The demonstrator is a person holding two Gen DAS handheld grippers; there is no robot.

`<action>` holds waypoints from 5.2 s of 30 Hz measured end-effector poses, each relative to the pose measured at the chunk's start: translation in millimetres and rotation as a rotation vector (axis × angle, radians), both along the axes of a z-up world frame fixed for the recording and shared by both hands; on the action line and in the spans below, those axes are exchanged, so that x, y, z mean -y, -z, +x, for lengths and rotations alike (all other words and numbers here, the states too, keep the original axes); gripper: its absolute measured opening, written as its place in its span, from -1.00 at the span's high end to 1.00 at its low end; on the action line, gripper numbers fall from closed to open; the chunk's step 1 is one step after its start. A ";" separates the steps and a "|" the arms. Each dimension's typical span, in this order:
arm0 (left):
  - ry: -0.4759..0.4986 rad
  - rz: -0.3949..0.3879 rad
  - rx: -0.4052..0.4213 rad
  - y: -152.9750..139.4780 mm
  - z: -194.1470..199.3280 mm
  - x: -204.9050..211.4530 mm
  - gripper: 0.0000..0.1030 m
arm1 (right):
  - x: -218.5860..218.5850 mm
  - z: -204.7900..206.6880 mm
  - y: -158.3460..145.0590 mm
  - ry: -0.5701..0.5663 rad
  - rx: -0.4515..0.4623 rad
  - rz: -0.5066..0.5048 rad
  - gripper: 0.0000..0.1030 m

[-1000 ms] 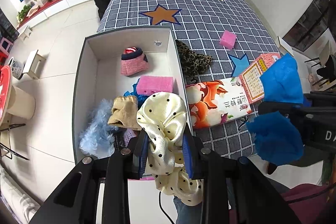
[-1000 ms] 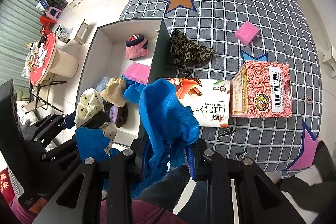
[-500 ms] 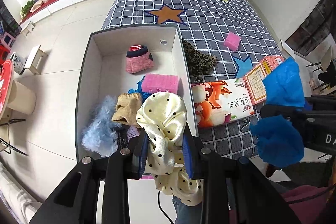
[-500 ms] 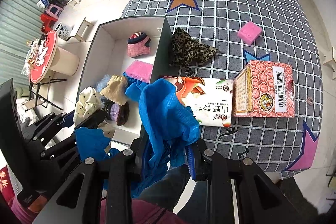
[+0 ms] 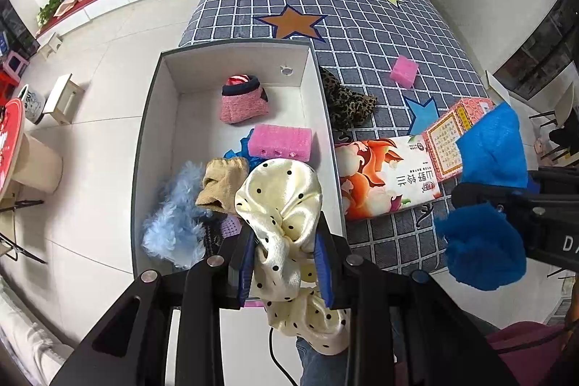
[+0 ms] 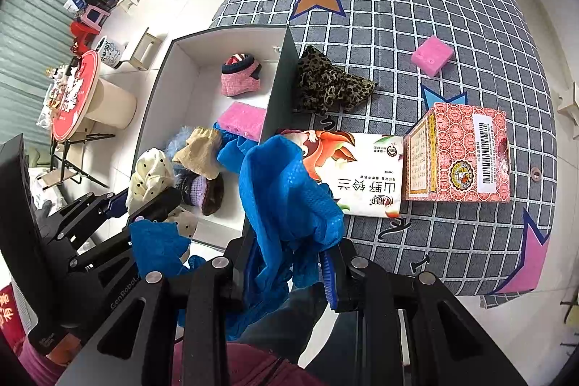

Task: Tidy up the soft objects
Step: 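Carry the scrunchie and blue bag in both grippers over the white box, then open both grippers to drop the scrunchie and blue bag into the box, then move both open grippers back toward the items left on the table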

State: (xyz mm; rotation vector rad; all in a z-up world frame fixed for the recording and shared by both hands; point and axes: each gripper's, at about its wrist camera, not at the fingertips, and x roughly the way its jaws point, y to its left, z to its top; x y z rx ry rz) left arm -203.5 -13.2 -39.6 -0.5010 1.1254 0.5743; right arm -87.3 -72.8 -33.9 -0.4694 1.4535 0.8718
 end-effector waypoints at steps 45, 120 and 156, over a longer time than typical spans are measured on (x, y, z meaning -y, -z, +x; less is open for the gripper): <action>-0.228 -0.050 -0.045 23.1 -31.4 -50.7 0.37 | -110.3 -17.5 0.3 -0.231 0.049 -0.025 0.43; 0.668 0.249 -0.191 -43.1 240.5 115.9 -0.99 | 206.1 90.2 -44.3 0.871 0.201 0.228 -1.00; 0.301 0.188 -0.148 -31.7 218.5 20.3 -0.99 | 221.3 198.7 7.8 0.767 0.006 -0.025 -1.00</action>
